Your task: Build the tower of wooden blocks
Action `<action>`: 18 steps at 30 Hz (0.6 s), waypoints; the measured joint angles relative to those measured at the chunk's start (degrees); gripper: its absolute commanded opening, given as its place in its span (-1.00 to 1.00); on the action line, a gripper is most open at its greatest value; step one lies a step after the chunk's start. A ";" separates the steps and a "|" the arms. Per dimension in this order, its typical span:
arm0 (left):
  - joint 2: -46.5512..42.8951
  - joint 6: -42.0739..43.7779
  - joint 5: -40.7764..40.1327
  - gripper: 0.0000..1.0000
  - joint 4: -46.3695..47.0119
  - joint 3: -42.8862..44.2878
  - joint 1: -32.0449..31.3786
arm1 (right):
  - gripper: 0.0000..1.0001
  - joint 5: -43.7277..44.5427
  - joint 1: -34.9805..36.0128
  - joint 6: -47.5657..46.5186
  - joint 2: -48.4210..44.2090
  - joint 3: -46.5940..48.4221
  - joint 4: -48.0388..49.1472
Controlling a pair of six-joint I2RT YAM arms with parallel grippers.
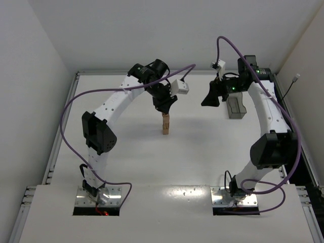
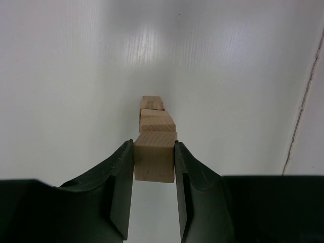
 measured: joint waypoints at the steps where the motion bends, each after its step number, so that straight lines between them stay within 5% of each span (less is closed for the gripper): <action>1: 0.00 -0.02 0.00 -0.94 0.09 0.00 0.00 | 0.35 0.02 0.00 0.02 0.00 0.00 0.00; 13: 0.13 -0.07 0.59 -0.91 0.44 0.00 -0.37 | 0.35 0.02 0.00 0.02 0.61 0.00 0.02; 18: 0.26 -0.07 0.83 -0.70 0.57 0.00 -0.37 | 0.35 0.04 0.00 0.02 0.98 0.00 0.04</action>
